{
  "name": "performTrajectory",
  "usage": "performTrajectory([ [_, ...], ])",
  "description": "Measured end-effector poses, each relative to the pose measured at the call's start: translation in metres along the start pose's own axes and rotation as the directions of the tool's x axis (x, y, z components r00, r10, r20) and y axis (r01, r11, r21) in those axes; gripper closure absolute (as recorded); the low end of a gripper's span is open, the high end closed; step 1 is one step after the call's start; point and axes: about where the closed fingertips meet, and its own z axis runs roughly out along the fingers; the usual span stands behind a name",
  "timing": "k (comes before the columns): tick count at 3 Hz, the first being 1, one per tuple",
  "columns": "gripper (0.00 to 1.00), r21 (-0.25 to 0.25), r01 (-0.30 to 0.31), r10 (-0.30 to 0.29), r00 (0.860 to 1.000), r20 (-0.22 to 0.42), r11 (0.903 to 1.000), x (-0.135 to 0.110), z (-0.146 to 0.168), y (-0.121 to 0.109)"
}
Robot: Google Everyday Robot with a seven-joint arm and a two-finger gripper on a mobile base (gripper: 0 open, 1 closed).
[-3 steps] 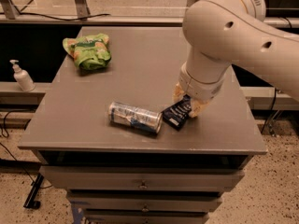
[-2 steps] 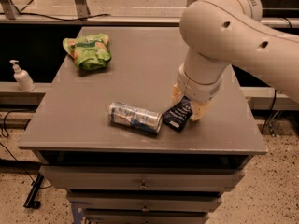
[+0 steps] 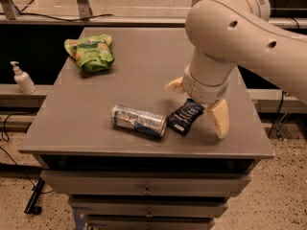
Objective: Move rxbar blueberry near redbull can
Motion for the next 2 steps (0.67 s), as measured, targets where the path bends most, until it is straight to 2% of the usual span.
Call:
performTrajectory([
  [1,0.00,0.033,0.018,-0.019,1.000,0.021,0.9993,0.012,-0.020,-0.001],
  [2,0.00,0.144,0.001,-0.010,0.998,0.062,0.9896,0.045,-0.074,0.006],
])
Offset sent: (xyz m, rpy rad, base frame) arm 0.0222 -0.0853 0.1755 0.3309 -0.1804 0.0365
